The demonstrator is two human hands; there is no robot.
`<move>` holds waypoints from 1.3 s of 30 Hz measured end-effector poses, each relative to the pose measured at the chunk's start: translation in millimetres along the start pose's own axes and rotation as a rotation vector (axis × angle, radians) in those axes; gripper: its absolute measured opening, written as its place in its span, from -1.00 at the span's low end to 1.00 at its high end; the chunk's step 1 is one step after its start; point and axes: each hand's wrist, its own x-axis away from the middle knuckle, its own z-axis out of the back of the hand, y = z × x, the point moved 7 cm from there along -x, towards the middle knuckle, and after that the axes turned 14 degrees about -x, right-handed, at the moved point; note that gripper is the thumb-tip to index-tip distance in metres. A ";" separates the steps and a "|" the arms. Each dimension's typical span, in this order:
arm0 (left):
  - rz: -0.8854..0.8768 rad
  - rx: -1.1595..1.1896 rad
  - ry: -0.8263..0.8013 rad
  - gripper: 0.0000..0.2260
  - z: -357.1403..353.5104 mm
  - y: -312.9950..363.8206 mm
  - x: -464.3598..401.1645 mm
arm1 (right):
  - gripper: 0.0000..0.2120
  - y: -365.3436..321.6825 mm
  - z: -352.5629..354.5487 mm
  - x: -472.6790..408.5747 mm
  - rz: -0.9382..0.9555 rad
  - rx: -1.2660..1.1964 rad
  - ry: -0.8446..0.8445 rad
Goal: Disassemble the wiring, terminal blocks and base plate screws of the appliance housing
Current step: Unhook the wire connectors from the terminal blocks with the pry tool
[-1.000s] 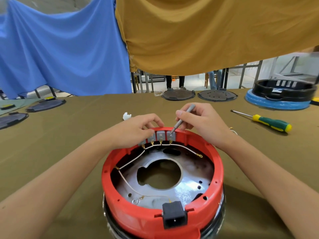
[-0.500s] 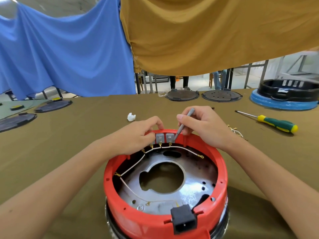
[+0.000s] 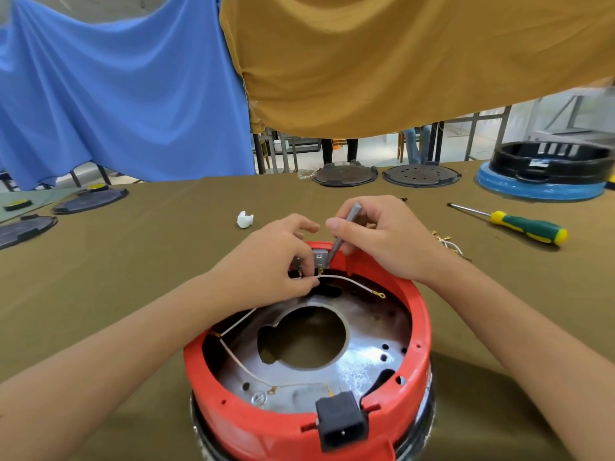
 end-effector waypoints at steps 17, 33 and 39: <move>0.073 0.122 -0.057 -0.95 -3.6 -7.0 -4.7 | -0.83 -8.8 -7.7 1.3 0.046 0.067 -0.091; 0.069 0.131 -0.067 -0.95 -3.5 -8.0 -5.2 | -0.82 -10.5 -4.6 4.8 0.064 0.083 -0.022; 0.063 0.130 -0.066 -0.95 -3.8 -7.9 -6.3 | -0.84 -10.1 -7.7 2.8 0.039 0.083 -0.082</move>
